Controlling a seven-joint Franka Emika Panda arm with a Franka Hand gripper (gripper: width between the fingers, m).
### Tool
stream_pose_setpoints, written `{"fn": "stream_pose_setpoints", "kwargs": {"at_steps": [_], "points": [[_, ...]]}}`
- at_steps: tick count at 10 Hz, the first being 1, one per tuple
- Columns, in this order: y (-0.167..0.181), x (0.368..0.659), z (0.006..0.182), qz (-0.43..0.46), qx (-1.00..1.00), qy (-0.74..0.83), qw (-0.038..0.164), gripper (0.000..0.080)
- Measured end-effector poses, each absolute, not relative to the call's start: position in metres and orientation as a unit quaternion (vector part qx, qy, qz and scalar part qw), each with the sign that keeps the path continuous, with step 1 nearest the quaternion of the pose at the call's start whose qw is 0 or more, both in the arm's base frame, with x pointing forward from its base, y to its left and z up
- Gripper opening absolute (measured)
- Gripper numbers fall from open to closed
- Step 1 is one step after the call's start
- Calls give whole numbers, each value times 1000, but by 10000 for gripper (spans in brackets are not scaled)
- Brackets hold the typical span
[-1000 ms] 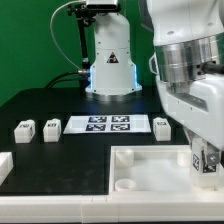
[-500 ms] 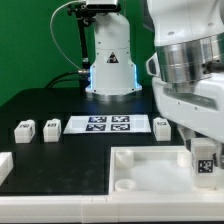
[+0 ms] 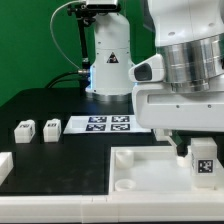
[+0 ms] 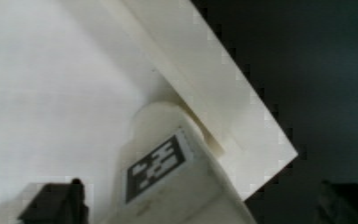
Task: Assemble one leg
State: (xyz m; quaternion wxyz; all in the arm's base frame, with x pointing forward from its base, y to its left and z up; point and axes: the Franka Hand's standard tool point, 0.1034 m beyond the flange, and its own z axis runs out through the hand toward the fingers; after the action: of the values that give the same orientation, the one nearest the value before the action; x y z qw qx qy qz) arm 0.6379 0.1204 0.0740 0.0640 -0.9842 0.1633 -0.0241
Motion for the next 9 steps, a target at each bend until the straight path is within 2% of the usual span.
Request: {"fn": "stream_pose_setpoints", "kwargs": {"at_steps": [2,3,4,6,9], "points": [[111,641,76,-32,-998,21,56,649],[112,641,76,-31,-998,20,56,611],[113,641,76,-30,-997,43,58,611],[113,641,76,-27,-993,96,61,325],[112,640,75,-17,-966,249,64,291]]}}
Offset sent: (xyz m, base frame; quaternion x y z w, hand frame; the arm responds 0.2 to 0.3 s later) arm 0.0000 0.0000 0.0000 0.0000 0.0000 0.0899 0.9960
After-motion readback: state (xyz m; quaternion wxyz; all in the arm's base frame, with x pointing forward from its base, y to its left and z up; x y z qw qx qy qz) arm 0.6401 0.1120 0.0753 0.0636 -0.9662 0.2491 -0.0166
